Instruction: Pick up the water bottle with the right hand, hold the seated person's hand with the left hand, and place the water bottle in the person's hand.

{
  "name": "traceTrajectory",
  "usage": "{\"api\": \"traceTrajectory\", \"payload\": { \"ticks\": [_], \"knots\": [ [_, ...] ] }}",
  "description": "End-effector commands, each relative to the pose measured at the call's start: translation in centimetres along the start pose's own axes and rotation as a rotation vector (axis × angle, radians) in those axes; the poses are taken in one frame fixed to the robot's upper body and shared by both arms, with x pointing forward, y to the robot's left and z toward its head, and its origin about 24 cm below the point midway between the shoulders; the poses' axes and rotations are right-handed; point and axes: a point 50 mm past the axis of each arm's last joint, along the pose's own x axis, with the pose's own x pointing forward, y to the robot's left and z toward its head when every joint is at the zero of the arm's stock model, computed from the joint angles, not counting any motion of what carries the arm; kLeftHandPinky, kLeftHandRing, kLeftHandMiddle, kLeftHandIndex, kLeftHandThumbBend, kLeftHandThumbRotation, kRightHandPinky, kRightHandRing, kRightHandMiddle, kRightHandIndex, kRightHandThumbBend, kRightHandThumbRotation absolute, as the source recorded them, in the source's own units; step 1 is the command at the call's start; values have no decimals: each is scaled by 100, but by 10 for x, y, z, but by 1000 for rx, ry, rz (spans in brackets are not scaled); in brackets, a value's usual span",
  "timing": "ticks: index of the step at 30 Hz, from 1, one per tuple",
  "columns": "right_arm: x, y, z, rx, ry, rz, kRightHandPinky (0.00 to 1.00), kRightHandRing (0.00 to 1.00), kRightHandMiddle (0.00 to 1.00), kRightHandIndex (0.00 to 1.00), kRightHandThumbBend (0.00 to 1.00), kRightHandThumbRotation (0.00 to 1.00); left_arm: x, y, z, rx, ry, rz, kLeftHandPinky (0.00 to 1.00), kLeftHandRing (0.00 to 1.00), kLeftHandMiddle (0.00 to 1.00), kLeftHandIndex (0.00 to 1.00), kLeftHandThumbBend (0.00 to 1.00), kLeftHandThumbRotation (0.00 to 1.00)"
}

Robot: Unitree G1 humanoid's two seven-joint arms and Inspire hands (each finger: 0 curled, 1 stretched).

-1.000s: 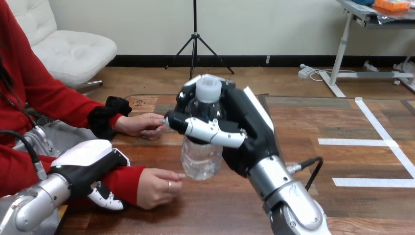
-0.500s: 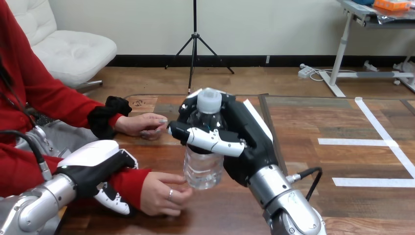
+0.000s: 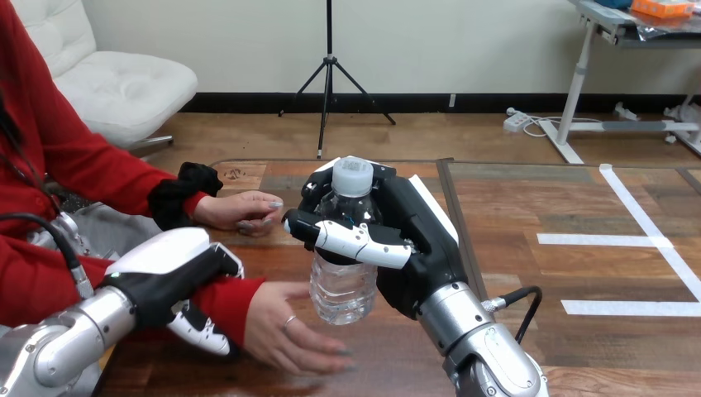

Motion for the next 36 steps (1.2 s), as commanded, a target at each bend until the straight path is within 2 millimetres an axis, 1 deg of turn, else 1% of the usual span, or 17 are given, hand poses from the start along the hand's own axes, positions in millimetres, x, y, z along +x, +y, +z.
{"api": "traceTrajectory", "payload": {
  "ticks": [1,18,20,22,36],
  "knots": [
    [15,13,20,57,-149,24,28,33,41,41,80,0,13,47,53,-10,-238,212,29,34,40,39,86,0],
    [17,15,10,56,-140,31,29,34,42,41,81,0,8,66,69,-1,-281,252,27,33,40,40,86,0],
    [16,19,2,96,-139,53,29,35,41,40,81,0,5,77,76,16,-308,273,27,33,40,41,86,0],
    [16,22,-2,123,-137,61,29,35,41,40,81,0,4,83,79,25,-323,284,27,33,40,41,86,0],
    [14,28,-16,181,-146,98,28,33,39,40,85,0,2,89,81,48,-339,315,28,34,41,42,85,0]
  ]
}}
